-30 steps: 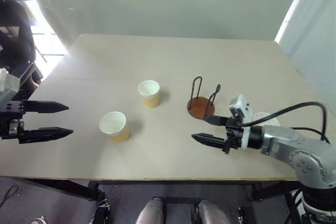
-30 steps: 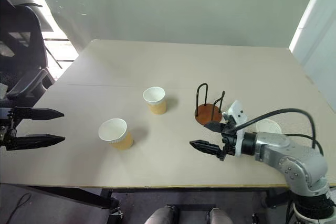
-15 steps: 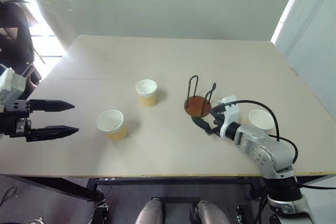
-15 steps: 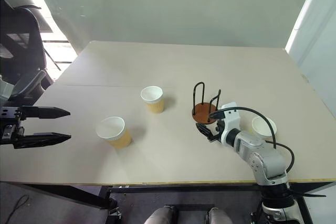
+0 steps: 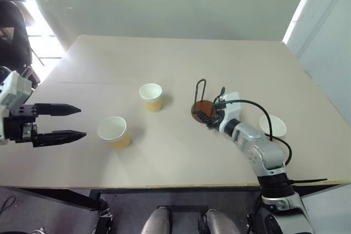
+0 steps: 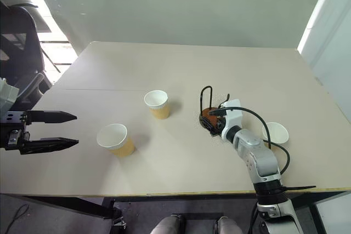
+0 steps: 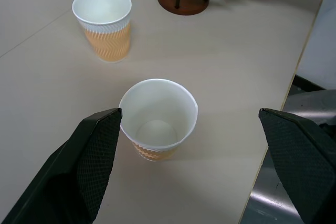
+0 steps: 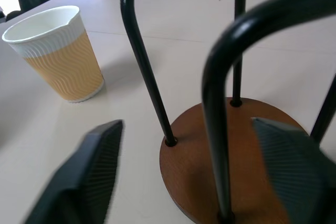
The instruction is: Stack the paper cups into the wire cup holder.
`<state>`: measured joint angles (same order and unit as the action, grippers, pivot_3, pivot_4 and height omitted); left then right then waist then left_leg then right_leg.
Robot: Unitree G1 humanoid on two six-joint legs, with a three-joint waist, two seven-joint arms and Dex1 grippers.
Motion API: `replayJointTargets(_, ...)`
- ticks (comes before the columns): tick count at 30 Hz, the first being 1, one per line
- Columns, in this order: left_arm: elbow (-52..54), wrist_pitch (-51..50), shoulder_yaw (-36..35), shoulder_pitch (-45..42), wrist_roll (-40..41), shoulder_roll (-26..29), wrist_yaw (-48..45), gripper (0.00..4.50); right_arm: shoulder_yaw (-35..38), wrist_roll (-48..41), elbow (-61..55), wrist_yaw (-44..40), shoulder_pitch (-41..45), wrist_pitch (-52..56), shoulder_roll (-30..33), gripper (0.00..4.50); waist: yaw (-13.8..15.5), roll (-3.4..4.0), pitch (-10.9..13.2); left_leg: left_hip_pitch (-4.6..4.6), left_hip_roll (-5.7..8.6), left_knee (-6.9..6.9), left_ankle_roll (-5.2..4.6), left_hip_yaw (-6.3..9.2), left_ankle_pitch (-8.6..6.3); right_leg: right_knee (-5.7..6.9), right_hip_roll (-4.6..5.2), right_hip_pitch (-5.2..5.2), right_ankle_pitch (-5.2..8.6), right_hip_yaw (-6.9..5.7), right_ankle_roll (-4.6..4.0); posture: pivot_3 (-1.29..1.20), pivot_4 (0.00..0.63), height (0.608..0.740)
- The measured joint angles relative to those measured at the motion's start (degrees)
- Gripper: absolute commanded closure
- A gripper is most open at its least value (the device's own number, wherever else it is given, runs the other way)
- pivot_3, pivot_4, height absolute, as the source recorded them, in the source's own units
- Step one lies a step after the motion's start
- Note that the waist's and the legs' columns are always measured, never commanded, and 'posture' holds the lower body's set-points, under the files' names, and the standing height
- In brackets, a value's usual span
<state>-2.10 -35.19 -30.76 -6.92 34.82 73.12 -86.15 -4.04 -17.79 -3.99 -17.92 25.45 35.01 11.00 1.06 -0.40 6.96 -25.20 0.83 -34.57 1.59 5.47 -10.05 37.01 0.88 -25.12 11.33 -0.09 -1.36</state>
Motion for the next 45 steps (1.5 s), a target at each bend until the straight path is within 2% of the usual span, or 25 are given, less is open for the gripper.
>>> replayJointTargets(7, 0.02, -0.27, -0.06, 0.12, 0.0, 0.0, 0.19, 0.0, 0.0, 0.05, -0.4, -1.69, -0.35, 0.05, 0.93, 4.08, -0.02, 0.0, 0.0, 0.01, -0.03, 0.0, 0.03, 0.0, -0.02, 0.02, -0.02, 0.0, -0.02, 0.0, -0.04, 0.0, 0.15, 0.74)
replayJointTargets(8, 0.02, -0.28, -0.06, 0.12, 0.0, 0.0, 0.23, 0.0, -0.02, 0.11, -0.59, -2.12, -0.48, 0.07, 1.33, 4.37, -0.02, 0.0, 0.0, 0.01, -0.03, 0.0, 0.03, 0.0, -0.02, 0.02, -0.02, 0.0, -0.03, 0.0, -0.06, 0.0, 0.15, 0.74)
replayJointTargets(9, 0.02, -0.28, -0.06, 0.12, -0.01, 0.0, 0.23, 0.0, 0.26, 0.26, -1.62, -2.42, -0.57, -0.47, 1.76, 4.47, -0.02, -0.01, 0.0, 0.02, -0.03, 0.0, 0.03, 0.0, -0.02, 0.02, -0.02, 0.0, -0.04, 0.0, -0.07, 0.0, 0.15, 0.74)
replayJointTargets(16, -0.03, -0.28, 0.1, -1.23, 0.0, 0.21, 0.22, 0.0, -0.1, -0.47, -5.09, -6.44, -3.62, 0.39, 3.92, 4.47, -0.04, -0.14, -0.08, 0.06, -0.1, 0.0, 0.04, 0.0, -0.02, 0.01, -0.07, 0.04, -0.03, 0.0, -0.14, 0.0, 0.15, 0.74)
replayJointTargets(24, -1.95, -0.16, 3.75, -5.66, -0.17, 1.2, -0.27, 0.0, -4.12, -5.77, -14.96, -23.54, -11.96, -1.08, 13.56, 4.47, -0.01, -0.2, -0.12, 0.01, -0.16, -0.04, 0.13, 0.0, 0.04, -0.01, -0.15, 0.05, -0.01, 0.0, -0.15, 0.0, 0.15, 0.74)
replayJointTargets(31, -4.68, 0.55, 9.38, -11.19, -0.7, 1.66, -1.21, 0.0, -10.79, -4.19, -16.14, -35.5, -13.06, -8.67, 19.35, 4.47, -0.18, -0.22, -0.13, 0.0, -0.51, -0.23, 0.21, -0.01, 0.09, -0.04, -0.51, 0.13, -0.05, 0.04, -0.21, 0.0, 0.15, 0.74)
replayJointTargets(39, -5.3, 0.98, 11.57, -12.86, -1.22, 1.69, -1.52, 0.0, -13.64, 2.27, -8.81, -38.08, -9.37, -19.73, 18.88, 4.47, -0.33, -0.22, -0.14, 0.04, -0.63, -0.24, 0.2, -0.01, 0.1, -0.03, -0.64, 0.14, -0.06, 0.05, -0.27, 0.0, 0.15, 0.74)
replayJointTargets(45, -5.24, 0.98, 11.45, -12.52, -1.22, 1.69, -1.47, 0.0, -13.68, 2.93, -7.61, -39.45, -8.95, -21.93, 18.91, 4.47, -0.33, -0.25, -0.15, 0.04, -0.63, -0.25, 0.2, -0.01, 0.1, -0.04, -0.64, 0.15, -0.01, 0.05, -0.31, 0.0, 0.15, 0.74)
